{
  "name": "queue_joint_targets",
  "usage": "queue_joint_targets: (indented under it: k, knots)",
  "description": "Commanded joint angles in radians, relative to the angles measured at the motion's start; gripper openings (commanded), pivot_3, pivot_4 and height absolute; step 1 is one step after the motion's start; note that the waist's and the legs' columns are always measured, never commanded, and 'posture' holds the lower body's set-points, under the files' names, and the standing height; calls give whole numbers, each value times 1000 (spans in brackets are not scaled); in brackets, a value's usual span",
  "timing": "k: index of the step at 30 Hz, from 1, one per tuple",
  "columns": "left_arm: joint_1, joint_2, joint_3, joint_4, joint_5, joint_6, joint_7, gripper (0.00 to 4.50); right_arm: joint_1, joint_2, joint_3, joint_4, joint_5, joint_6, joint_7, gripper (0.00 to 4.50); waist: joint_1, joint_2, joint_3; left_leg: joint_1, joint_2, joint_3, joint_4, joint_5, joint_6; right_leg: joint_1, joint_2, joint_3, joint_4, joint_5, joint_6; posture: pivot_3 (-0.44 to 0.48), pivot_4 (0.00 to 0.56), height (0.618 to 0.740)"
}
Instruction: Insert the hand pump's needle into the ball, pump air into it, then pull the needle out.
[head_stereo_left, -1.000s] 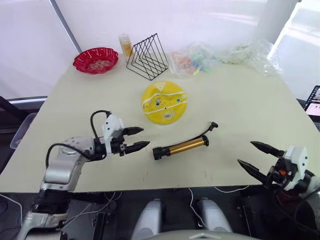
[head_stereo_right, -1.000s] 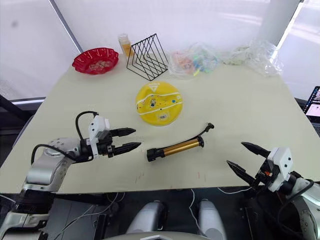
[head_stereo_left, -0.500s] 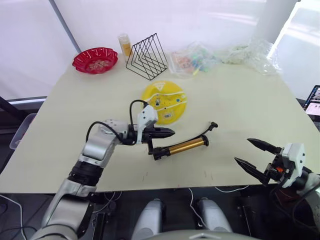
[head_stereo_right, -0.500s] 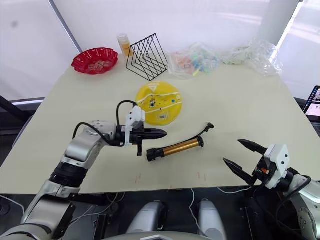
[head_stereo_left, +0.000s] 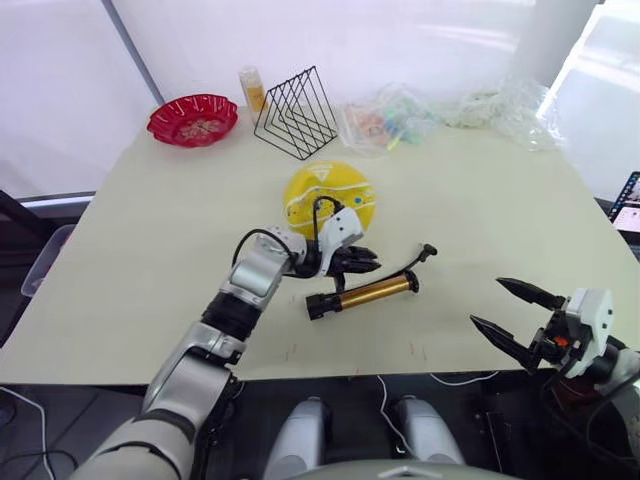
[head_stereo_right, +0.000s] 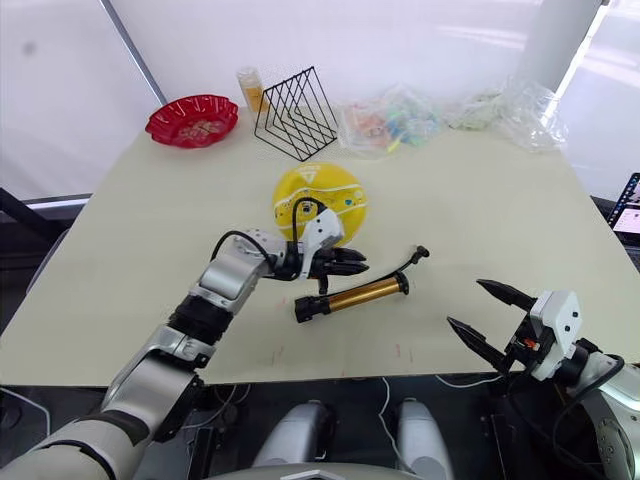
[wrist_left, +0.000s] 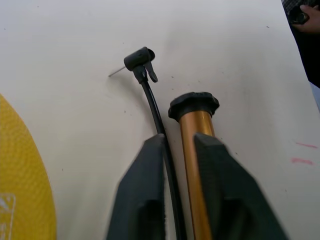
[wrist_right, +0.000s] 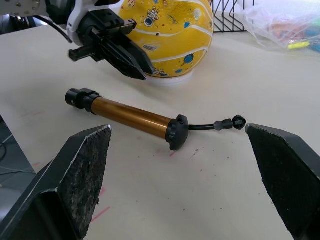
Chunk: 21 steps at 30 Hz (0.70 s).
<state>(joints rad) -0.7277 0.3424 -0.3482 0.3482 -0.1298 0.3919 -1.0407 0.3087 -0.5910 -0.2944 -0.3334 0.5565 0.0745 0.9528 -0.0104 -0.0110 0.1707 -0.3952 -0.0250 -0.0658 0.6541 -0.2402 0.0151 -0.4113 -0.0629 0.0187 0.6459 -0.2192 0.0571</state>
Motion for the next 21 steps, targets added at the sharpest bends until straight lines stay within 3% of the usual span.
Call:
queue_joint_targets:
  k: [1, 21]
  knots:
    - [-27, -23, -7, 26, 34, -38, 19, 1724, 3, -1, -34, -25, 11, -20, -4, 4500, 0, 0, 0, 0, 0, 0, 0, 0, 0, 0, 0, 0, 0, 0, 0, 0, 150, 737]
    - [-90, -170, -74, 253, 186, -63, 77, 1724, 12, -6, -39, -59, 5, -8, -49, 4500, -1, 0, 0, 0, 0, 0, 0, 0, 0, 0, 0, 0, 0, 0, 0, 0, 150, 737]
